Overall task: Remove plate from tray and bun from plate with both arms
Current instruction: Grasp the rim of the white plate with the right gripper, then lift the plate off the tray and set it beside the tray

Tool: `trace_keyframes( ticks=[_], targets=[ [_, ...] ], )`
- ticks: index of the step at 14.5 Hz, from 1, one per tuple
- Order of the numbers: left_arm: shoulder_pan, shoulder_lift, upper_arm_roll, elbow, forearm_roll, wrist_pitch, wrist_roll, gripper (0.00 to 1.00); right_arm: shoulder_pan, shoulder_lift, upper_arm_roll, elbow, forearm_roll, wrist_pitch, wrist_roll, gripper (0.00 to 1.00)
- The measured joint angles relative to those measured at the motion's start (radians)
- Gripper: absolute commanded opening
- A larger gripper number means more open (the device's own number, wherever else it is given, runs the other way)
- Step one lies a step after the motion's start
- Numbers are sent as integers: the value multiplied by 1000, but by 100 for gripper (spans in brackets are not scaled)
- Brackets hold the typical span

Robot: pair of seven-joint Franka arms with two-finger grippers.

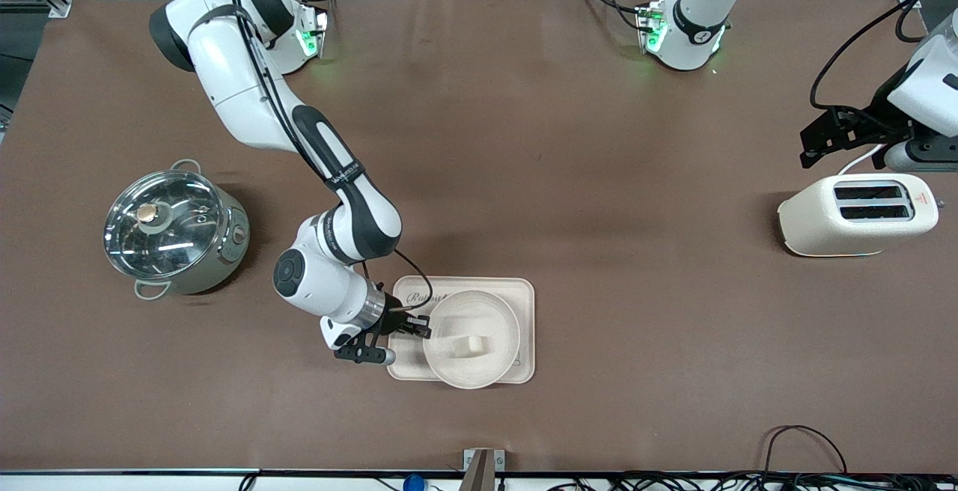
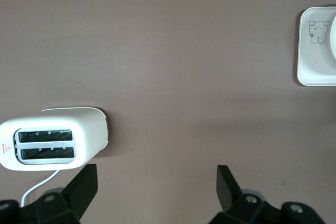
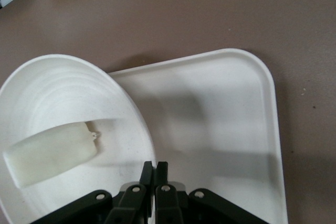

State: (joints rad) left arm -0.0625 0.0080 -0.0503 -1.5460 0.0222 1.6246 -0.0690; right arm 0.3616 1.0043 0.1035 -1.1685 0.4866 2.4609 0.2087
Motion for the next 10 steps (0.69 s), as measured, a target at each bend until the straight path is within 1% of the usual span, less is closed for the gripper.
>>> trace_keyframes(
  ticks=[2,4,6,10],
  targets=[
    [0,0,0,0,0,0,0,100,6,-27,1,-8,0,-38,0,3],
    [0,0,0,0,0,0,0,100,26,-73,2,-50,0,-52,0,1],
    [0,0,0,0,0,0,0,100,53,-130,2,-124,-1,-53,0,1],
    [0,0,0,0,0,0,0,100,114,-254,1,-310,-9,-53,-2,1]
  ],
)
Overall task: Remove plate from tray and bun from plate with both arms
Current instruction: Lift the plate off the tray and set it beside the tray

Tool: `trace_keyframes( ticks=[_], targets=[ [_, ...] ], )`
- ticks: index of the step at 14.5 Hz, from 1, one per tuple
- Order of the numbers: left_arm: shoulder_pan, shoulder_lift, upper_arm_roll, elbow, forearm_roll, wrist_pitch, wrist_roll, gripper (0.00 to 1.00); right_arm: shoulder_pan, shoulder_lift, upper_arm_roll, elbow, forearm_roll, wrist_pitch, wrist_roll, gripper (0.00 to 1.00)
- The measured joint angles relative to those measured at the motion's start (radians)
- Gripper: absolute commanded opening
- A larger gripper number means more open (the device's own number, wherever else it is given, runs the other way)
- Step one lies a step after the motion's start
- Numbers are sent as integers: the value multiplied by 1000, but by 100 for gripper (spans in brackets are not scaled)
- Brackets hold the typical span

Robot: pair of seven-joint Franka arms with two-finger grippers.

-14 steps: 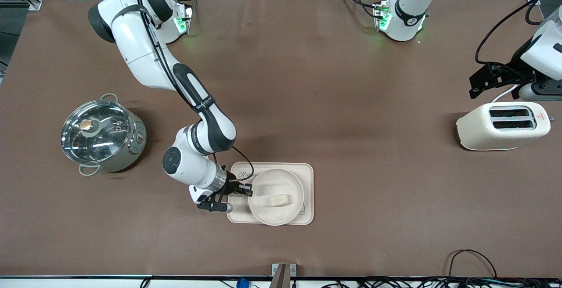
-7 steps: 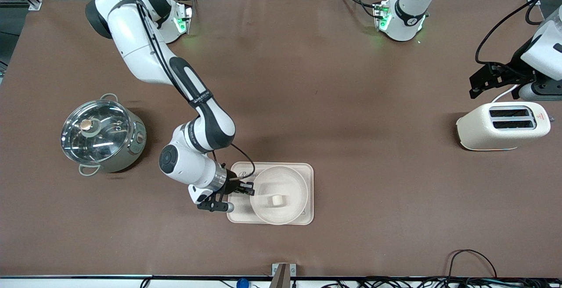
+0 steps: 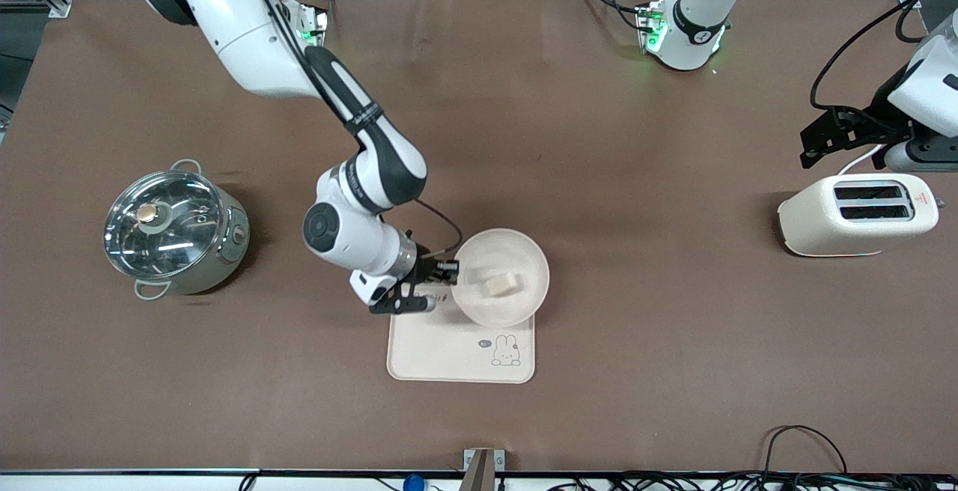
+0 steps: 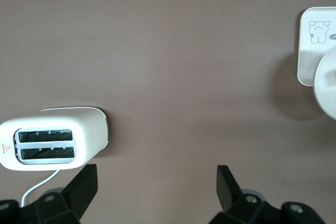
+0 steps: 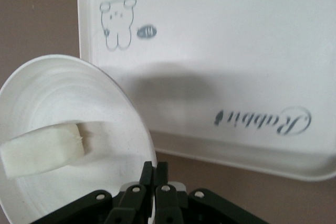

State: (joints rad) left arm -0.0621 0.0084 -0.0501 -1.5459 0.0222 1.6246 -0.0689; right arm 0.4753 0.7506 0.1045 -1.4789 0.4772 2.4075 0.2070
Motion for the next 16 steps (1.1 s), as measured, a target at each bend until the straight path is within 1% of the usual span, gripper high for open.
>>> trace_keyframes(
  ticks=[3,6,11,14,16],
  targets=[
    [0,0,0,0,0,0,0,100,39,-80,0,-140,-42,-1,-1,1],
    [0,1,0,0,0,-1,0,100,65,-119,0,-243,-63,3,-1,1],
    [0,2,0,-1,0,-5,0,100,68,-122,-1,-296,-67,24,-3,2],
    [0,6,0,-4,-3,-13,0,100,68,-122,-5,-303,-67,79,-3,2],
    [-2,7,-2,-10,-41,-37,-2,100,67,-122,-9,-308,-67,106,-3,3]
  ],
)
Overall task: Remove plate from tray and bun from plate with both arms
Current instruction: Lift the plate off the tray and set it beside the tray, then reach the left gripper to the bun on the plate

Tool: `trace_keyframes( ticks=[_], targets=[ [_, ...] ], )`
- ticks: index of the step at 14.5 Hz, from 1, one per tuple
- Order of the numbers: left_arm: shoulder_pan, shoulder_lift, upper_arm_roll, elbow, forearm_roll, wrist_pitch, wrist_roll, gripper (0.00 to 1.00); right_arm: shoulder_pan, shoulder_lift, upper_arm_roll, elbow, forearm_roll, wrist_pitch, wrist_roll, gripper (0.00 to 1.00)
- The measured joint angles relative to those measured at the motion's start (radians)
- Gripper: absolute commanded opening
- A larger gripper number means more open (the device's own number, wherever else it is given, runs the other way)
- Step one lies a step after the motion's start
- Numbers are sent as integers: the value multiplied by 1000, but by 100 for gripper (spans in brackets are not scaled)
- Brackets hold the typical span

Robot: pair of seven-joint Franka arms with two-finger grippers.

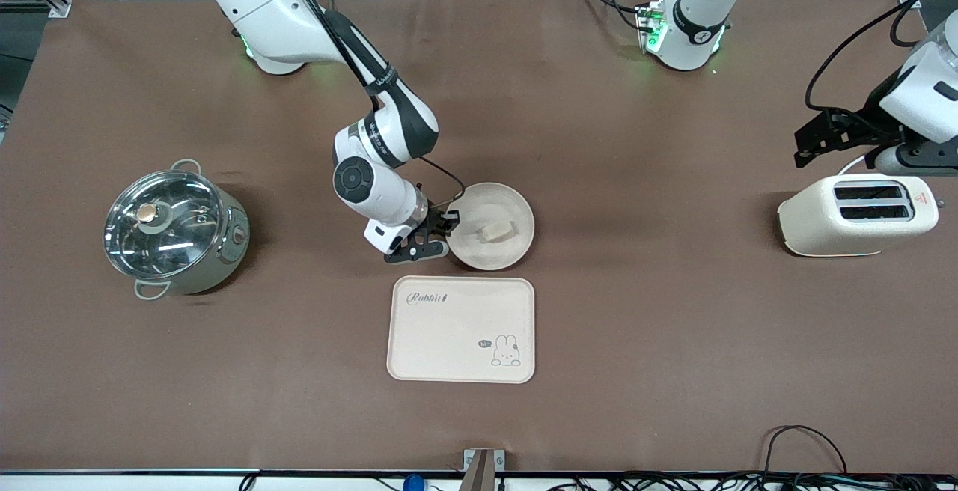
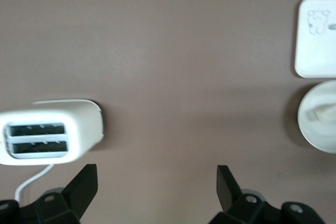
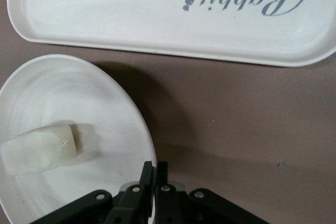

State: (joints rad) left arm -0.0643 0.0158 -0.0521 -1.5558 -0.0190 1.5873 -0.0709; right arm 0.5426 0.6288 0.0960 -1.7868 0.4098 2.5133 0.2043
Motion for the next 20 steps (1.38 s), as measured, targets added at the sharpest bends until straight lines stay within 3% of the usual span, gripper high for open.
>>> trace_keyframes(
  ticks=[3,7,9,10,11,12,17,20],
  targets=[
    [-18,5,-45,-11,-38,7,-88,100,-1,2,-4,-7,0,7,0,3],
    [-57,79,-218,-22,-41,134,-404,100,-2,4,-6,-23,0,4,-3,5],
    [-92,150,-277,-26,-39,227,-536,100,-5,4,-13,-41,0,5,-24,14],
    [-118,190,-286,-28,-39,283,-588,100,-7,4,-18,-45,0,5,-34,33],
    [-145,231,-287,-29,-31,341,-631,100,-8,4,-24,-50,0,4,-39,79],
    [-171,273,-287,-31,-6,403,-673,100,-12,4,-29,-54,0,4,-40,100],
    [-269,451,-289,-31,129,601,-849,100,-27,-2,-36,-53,0,4,-39,100],
    [-328,527,-289,-30,166,698,-958,100,-58,-41,-50,-24,0,-77,-37,100]
  ],
)
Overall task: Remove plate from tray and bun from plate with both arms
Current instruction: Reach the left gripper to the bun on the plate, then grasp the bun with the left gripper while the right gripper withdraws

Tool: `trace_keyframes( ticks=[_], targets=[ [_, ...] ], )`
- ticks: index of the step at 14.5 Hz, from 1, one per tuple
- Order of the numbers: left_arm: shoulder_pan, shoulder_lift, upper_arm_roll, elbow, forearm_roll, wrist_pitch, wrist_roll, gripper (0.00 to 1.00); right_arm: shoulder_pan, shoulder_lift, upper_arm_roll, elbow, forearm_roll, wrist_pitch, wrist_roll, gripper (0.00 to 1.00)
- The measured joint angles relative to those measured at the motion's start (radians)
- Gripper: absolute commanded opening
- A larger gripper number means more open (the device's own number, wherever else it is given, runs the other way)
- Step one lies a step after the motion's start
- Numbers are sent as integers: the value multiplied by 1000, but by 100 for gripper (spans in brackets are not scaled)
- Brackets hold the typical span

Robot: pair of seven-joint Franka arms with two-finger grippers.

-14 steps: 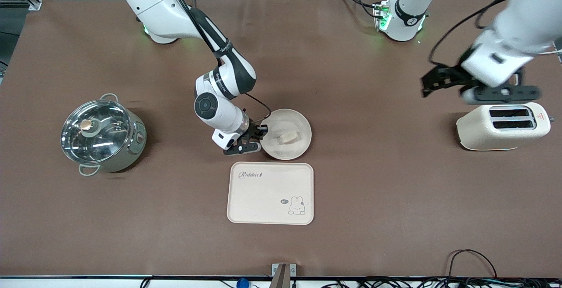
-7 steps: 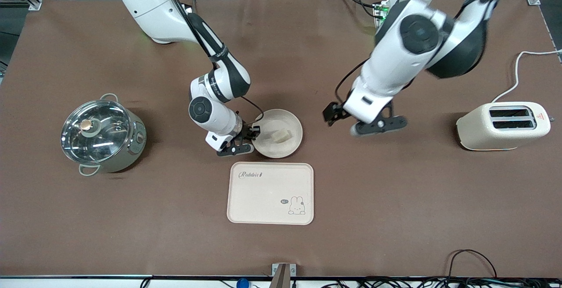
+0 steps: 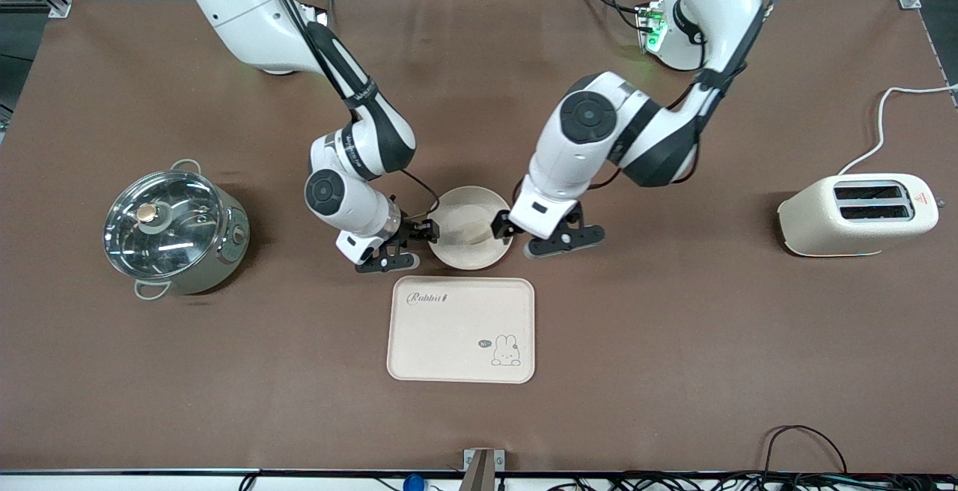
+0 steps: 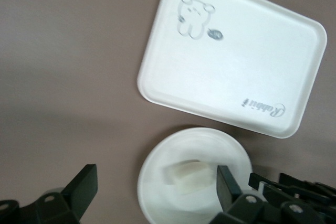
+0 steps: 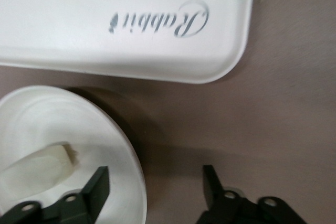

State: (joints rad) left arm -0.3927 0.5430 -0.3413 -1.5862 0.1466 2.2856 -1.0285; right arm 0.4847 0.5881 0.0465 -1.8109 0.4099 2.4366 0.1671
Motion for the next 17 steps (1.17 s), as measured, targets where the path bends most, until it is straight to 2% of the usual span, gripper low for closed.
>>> trace_keyframes(
  ticks=[2,5,9,12,14,17],
  targets=[
    [-36,42,0,0,23,58,-49,100,-30,-52,-25,26,0,-80,0,100],
    [-87,106,0,-1,130,123,-150,100,-52,-159,-115,69,-18,-245,-1,100],
    [-121,189,0,-2,186,230,-210,100,-60,-264,-253,153,-192,-449,-1,100],
    [-149,231,1,-2,234,251,-234,100,-62,-326,-346,222,-241,-583,-3,100],
    [-155,245,2,-2,284,252,-271,98,-64,-382,-399,238,-245,-624,-8,100],
    [-153,262,7,-2,334,267,-311,88,-68,-435,-432,278,-255,-715,-11,100]
  ],
)
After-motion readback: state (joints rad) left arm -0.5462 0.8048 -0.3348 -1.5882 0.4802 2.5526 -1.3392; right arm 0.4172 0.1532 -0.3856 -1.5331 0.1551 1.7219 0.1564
